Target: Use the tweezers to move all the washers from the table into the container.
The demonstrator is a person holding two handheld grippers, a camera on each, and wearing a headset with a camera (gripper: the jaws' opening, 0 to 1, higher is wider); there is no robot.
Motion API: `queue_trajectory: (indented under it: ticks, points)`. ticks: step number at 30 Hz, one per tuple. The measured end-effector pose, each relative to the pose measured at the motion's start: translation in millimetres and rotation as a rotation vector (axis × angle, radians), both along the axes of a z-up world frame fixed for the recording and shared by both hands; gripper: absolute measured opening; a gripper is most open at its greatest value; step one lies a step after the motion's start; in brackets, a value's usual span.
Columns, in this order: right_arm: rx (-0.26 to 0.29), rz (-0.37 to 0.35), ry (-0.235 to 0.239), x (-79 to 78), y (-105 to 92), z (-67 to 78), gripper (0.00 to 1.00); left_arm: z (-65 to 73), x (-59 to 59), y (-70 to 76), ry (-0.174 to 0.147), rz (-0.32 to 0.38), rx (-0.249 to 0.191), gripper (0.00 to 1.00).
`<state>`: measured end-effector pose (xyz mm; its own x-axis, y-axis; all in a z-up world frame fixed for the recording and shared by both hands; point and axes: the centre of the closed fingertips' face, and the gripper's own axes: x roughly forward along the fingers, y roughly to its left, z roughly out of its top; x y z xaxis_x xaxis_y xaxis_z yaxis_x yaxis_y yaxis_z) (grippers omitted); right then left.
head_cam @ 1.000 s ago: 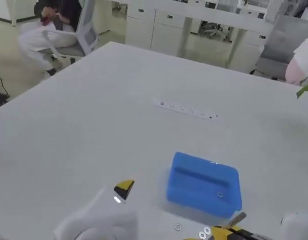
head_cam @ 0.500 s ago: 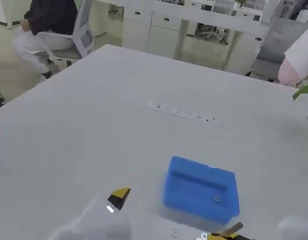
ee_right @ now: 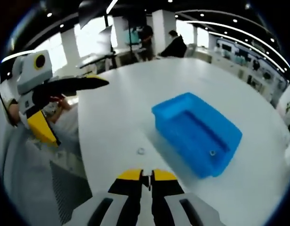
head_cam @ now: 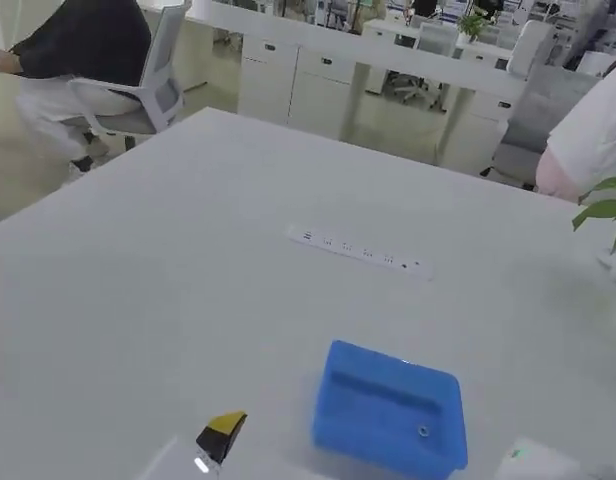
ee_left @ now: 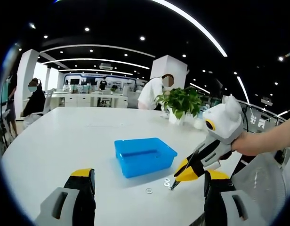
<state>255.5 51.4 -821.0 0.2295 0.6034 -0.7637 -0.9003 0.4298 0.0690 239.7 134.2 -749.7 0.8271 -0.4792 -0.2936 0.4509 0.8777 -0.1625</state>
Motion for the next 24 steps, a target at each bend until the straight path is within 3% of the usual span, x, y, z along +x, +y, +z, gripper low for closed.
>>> queue_trajectory:
  ticks: [5,10,24]
  points:
    - [-0.046,0.050,0.007,1.3,5.7,0.6,0.04,-3.0,-1.1,-0.4,0.016,-0.005,0.007,0.99]
    - [-0.031,0.031,0.074,0.9,4.9,-0.6,0.04,-3.0,-1.2,-0.4,0.017,-0.006,0.007,0.99]
    - [-0.032,0.031,0.124,-3.3,4.2,0.4,0.04,-5.6,-1.5,-1.6,0.033,-0.014,0.012,0.99]
